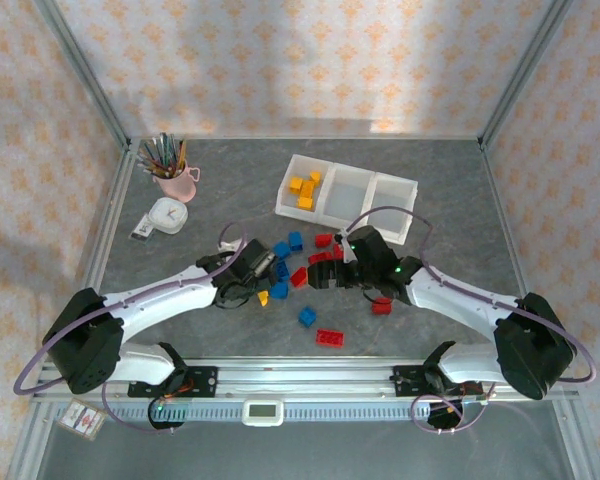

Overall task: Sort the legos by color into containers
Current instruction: Pick up the lego from the middle-left of the table.

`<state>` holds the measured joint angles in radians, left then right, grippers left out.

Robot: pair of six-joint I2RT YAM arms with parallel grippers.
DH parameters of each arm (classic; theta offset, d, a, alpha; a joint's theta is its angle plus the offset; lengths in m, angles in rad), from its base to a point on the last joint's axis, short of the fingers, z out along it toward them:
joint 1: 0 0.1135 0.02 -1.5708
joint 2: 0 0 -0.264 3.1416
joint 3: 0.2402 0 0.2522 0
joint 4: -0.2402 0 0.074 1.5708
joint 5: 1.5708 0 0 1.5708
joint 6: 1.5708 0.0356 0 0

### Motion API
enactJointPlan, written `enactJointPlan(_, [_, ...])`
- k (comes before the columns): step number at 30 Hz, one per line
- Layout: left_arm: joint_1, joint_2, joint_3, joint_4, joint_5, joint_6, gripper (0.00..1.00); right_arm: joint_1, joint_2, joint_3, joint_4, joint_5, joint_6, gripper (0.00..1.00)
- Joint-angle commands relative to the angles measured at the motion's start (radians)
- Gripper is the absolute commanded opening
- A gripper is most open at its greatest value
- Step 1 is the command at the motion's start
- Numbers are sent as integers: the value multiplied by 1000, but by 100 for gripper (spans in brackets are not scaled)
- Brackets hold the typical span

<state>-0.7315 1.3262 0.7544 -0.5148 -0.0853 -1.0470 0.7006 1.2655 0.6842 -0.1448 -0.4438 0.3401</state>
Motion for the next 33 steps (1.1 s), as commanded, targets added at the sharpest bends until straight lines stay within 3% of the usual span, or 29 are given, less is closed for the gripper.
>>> enactJointPlan(1, [-3,2,-26,14,-10,-22,66,5,-5,6,36,27,13,100])
enactJointPlan(17, [-2,112,-75,109,12,-12,49,5,9,18,28,43,8,100])
enactJointPlan(33, [-2,97,-100,122,8,-19,26,5,3,29,27,51,8,100])
